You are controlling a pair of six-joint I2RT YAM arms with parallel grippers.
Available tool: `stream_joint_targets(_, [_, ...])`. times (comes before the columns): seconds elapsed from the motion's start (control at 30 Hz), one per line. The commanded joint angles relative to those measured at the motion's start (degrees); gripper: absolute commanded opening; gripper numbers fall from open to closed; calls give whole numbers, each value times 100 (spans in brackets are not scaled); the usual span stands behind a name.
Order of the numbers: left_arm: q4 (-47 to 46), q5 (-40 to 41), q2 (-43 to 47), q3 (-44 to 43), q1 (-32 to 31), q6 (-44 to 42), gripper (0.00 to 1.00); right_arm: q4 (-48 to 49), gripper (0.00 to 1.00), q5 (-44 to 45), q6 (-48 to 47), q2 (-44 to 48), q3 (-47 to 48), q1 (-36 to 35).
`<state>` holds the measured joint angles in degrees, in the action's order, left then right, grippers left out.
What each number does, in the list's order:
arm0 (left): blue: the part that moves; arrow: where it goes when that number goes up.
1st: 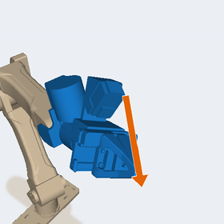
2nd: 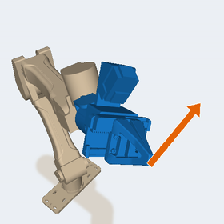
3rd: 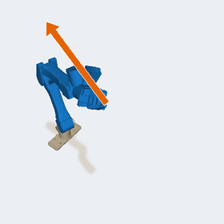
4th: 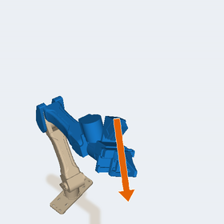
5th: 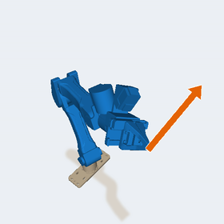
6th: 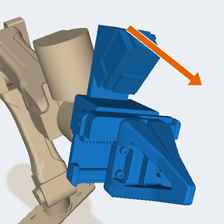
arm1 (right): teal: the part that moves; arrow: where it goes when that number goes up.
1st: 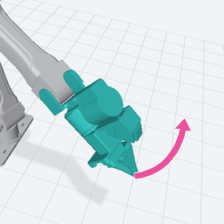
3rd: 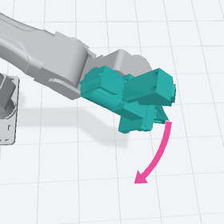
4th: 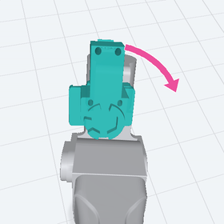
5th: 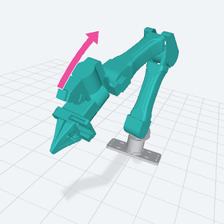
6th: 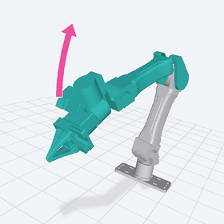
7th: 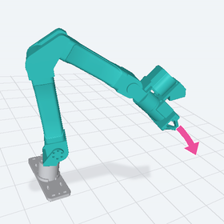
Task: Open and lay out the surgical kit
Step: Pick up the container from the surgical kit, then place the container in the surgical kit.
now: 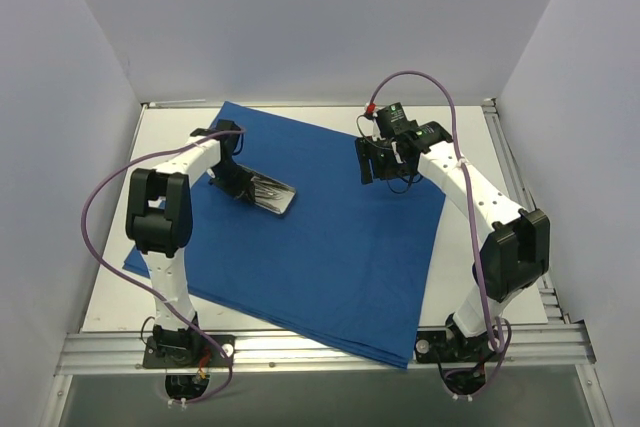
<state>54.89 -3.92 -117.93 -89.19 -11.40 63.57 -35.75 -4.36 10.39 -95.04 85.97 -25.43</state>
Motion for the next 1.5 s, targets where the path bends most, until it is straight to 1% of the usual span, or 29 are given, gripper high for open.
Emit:
stream_joint_targets(0.0, [-84, -3, -81, -160, 67, -169, 14, -46, 60, -21, -55, 4, 33, 47])
stream_joint_targets(0.03, [-75, 23, -38, -169, 76, -230, 8, -46, 60, -4, -55, 21, 33, 47])
stream_joint_targets(0.1, [-75, 49, 42, -160, 129, -292, 3, -55, 60, 23, -55, 21, 16, 47])
stream_joint_targets(0.3, [74, 32, 498, -195, 199, -529, 2, -29, 60, 14, -46, -5, 25, 47])
stream_joint_targets(0.4, [214, 146, 858, -187, 199, -653, 2, -29, 60, -12, -46, -49, 77, 47])
stream_joint_targets(0.5, [346, 260, 1298, 50, 269, -697, 2, -20, 60, -73, -37, -111, 121, 47])
stream_joint_targets(0.6, [250, 217, 1921, 708, 419, -671, 2, 6, 60, -118, -20, -137, 113, 47])
stream_joint_targets(0.63, [250, 217, 2262, 892, 445, -627, 2, 6, 61, -152, -11, -163, 104, 47])
stream_joint_targets(0.7, [276, 199, 2615, 1420, 559, -451, 2, 6, 61, -179, -11, -181, 104, 47])
stream_joint_targets(0.73, [328, 190, 2983, 1587, 595, -233, 2, 6, 61, -214, -11, -198, 104, 38])
stream_joint_targets(0.8, [399, 216, 3388, 2114, 717, 58, 2, 6, 61, -241, -2, -234, 121, 29])
stream_joint_targets(0.83, [373, 199, 3800, 2307, 770, 259, 2, 6, 61, -302, 15, -251, 113, 29])
stream_joint_targets(0.87, [356, 199, 3978, 2631, 823, 357, 2, 6, 61, -328, 33, -251, 113, 29])
stream_joint_targets(0.93, [487, 243, 4381, 2871, 1086, 498, 2, 15, 61, -364, 50, -260, 104, 12])
stream_joint_targets(0.97, [539, 269, 4462, 2968, 1148, 516, 2, 15, 61, -399, 51, -269, 104, 3])
stream_joint_targets(1.0, [653, 261, 4532, 3169, 1488, 542, 2, 6, 61, -399, 51, -278, 112, -32])
stream_joint_targets(1.07, [794, 226, 4673, 3363, 1640, 673, 2, 6, 61, -425, 59, -304, 130, -50])
stream_joint_targets(1.13, [830, 260, 4813, 3600, 1685, 779, 2, 6, 61, -460, 59, -339, 139, -85])
stream_joint_targets(1.23, [576, 340, 4806, 3829, 1728, 745, 2, 6, 61, -478, 59, -374, 156, -155])
stream_joint_targets(1.27, [532, 331, 4745, 3830, 1772, 597, 2, 6, 61, -487, 59, -374, 165, -164])
stream_joint_targets(1.33, [557, 559, 4517, 3734, 1773, 412, 2, -2, 61, -513, 59, -375, 165, -190])
stream_joint_targets(1.47, [452, 796, 4305, 3759, 1781, 182, 2, 50, 61, -522, 51, -357, 86, -190])
